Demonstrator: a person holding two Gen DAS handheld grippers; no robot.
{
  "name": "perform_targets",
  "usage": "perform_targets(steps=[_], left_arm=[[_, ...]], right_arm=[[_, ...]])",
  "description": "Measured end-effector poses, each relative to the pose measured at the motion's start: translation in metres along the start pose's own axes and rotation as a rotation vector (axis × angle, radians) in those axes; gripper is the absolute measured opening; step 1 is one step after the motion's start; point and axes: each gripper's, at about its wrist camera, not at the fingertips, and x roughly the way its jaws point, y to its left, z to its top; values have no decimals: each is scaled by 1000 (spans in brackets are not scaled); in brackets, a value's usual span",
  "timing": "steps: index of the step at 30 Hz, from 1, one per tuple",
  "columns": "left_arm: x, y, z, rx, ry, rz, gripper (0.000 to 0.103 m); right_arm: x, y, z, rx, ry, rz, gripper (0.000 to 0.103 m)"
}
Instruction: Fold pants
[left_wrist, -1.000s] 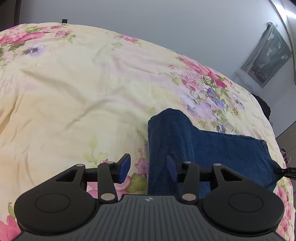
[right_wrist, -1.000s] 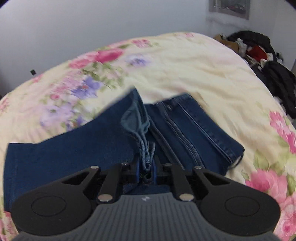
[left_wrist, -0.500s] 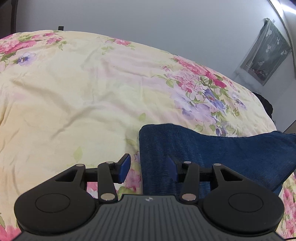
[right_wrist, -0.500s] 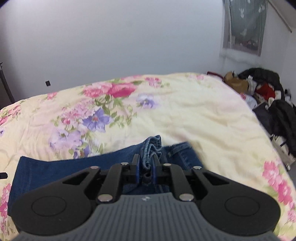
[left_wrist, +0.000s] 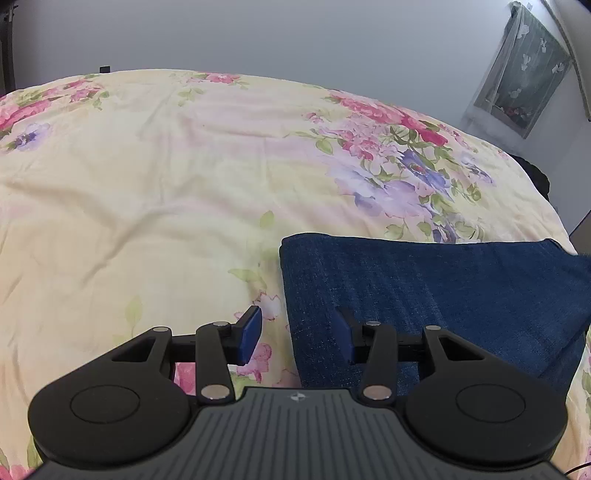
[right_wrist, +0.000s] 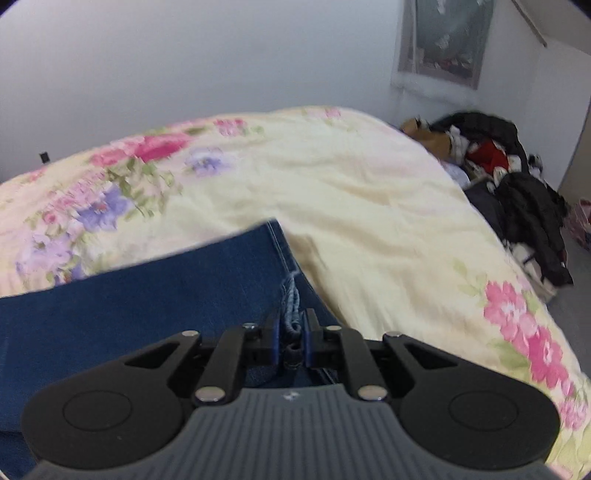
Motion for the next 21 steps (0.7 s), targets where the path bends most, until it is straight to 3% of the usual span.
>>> perform_targets(steps=[3,8,11,13,16,21], left_arm=[[5,-1,1,-25,-4,-6,51],[12,-8,-2,-28,4,-16,51],[13,-16,0,22,-2,0,51],[11,-20,3,38,-16,0,51],[4,-21,12,54,-43,-3,46],[11,-20,29,63,-31,-44,40]], right_arm=[[-13,5,13,-65,-68,-9,5],[40,-13,-26,-65,95,-123,5],[50,-22,-41,-29,111,-114,7],[50,-27,-42,-4,123,-144,15],[37,-30,-36,-23,93,-190,19],[13,-15,-29,-25,-1,-74,19]])
